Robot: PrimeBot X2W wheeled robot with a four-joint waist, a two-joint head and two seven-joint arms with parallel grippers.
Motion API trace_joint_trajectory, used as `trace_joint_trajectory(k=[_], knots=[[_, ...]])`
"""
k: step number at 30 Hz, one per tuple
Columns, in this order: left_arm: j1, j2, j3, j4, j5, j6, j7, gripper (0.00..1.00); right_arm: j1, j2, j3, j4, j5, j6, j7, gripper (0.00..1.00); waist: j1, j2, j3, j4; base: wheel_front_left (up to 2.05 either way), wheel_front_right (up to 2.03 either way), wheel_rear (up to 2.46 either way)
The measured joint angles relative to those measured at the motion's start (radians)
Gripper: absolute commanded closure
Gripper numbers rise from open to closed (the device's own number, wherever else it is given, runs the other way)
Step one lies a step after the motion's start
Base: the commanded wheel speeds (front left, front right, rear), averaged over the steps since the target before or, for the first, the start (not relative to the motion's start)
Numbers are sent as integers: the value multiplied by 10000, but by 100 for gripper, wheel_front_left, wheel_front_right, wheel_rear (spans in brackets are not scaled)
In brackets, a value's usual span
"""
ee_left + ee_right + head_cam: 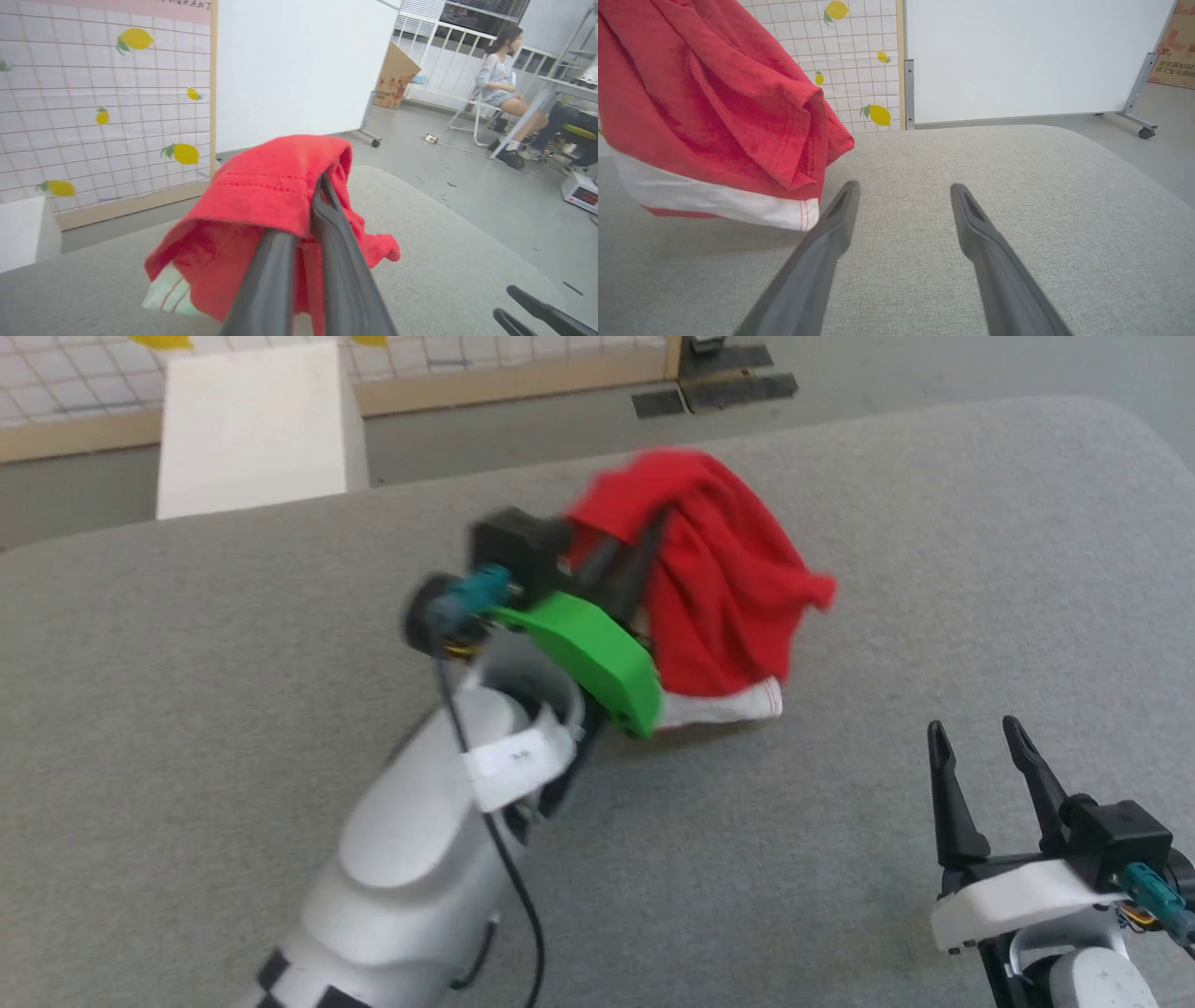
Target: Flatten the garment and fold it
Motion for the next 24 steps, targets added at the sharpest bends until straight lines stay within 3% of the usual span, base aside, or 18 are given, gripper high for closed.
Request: trace_joint_trajectory(k=[4,8,13,19,20,21,22,23,24], knots=[[1,583,612,-617,307,805,-280,100,169,2,-33,-136,-59,0,98,0,0,0,-235,281,0,0,0],[48,905,702,-1189,322,974,-73,100,267,2,-61,-276,-63,0,184,0,0,0,-407,547,0,0,0],[813,853,-198,-690,-96,522,1306,100,288,4,-42,-408,-61,0,217,0,0,0,-438,747,0,0,0],[1892,349,-1779,1174,-786,-550,3041,100,279,4,13,-460,31,0,219,0,0,0,-160,739,0,0,0],[1998,251,-1987,1467,-955,-750,3258,94,275,4,15,-458,35,0,217,0,0,0,-108,729,0,0,0],[2076,174,-2167,1720,-1149,-918,3459,65,272,4,12,-458,38,0,215,0,0,0,-62,719,0,0,0],[2122,127,-2305,1877,-1264,-1053,3603,7,270,2,13,-458,40,0,215,0,0,0,-29,710,0,0,0],[2181,71,-2403,2006,-1430,-1164,3726,0,268,4,8,-460,40,0,207,0,0,0,6,702,0,0,0],[2219,13,-2428,2050,-1647,-1244,3733,0,267,2,-8,-460,40,0,207,0,0,0,29,702,0,0,0]])
